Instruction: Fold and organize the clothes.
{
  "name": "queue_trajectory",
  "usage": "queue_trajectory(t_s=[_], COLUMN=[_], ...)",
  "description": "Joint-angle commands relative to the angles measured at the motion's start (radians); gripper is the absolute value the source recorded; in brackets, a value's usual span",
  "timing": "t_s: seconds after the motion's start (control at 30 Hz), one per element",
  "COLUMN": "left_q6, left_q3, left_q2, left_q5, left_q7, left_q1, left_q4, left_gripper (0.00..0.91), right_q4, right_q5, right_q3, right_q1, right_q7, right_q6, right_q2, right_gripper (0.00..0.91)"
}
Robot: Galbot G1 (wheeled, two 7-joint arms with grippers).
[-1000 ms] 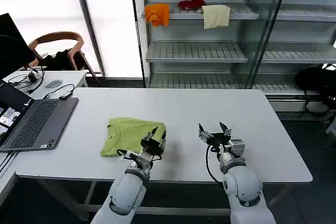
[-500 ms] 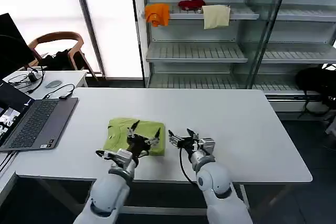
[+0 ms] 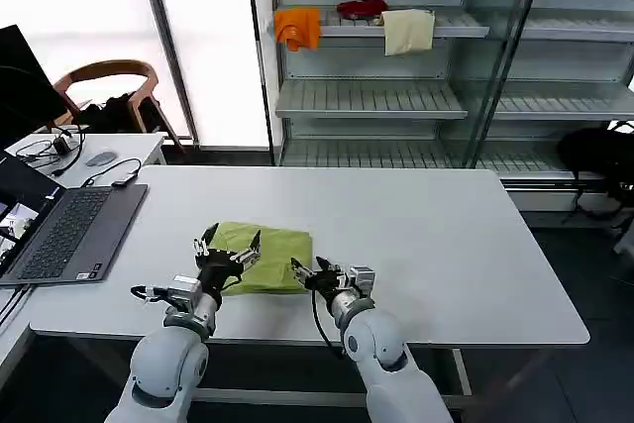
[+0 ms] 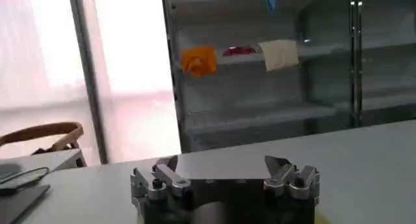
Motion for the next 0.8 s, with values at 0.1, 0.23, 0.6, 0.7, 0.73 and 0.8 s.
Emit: queue_trajectory(t_s=[0.1, 0.23, 0.6, 0.7, 0.73, 0.8], left_q6=[-0.005, -0.008, -0.028, -0.039, -0.041, -0.044], left_q3=[-0.048, -0.045, -0.048, -0.052, -0.054, -0.058], left_q2=[0.003, -0.001, -0.008, -0.009, -0.01, -0.011], left_q5=[-0.036, -0.035, -0.034, -0.035, -0.036, -0.036], left_q7=[-0.003, -0.002, 0.001, 0.001, 0.001, 0.0], left_q1=[0.005, 0.003, 0.002, -0.002, -0.003, -0.005], left_q4=[0.008, 0.013, 0.034, 0.048, 0.052, 0.062], left_gripper=[0.907, 0.907, 0.907, 0.907, 0.907, 0.907], right_q4=[-0.044, -0.043, 0.003, 0.013, 0.019, 0.034], right_q5=[0.042, 0.041, 0.038, 0.033, 0.034, 0.038], right_q3=[-0.028, -0.027, 0.021, 0.049, 0.061, 0.086], right_q1=[0.011, 0.016, 0.025, 0.028, 0.031, 0.032], right_q7=[0.002, -0.004, -0.01, -0.007, -0.003, -0.001], right_q6=[-0.004, -0.003, -0.001, -0.002, -0.002, -0.003], right_q2=[0.014, 0.015, 0.011, 0.005, -0.003, -0.019], right_gripper=[0.0, 0.0, 0.0, 0.0, 0.0, 0.0])
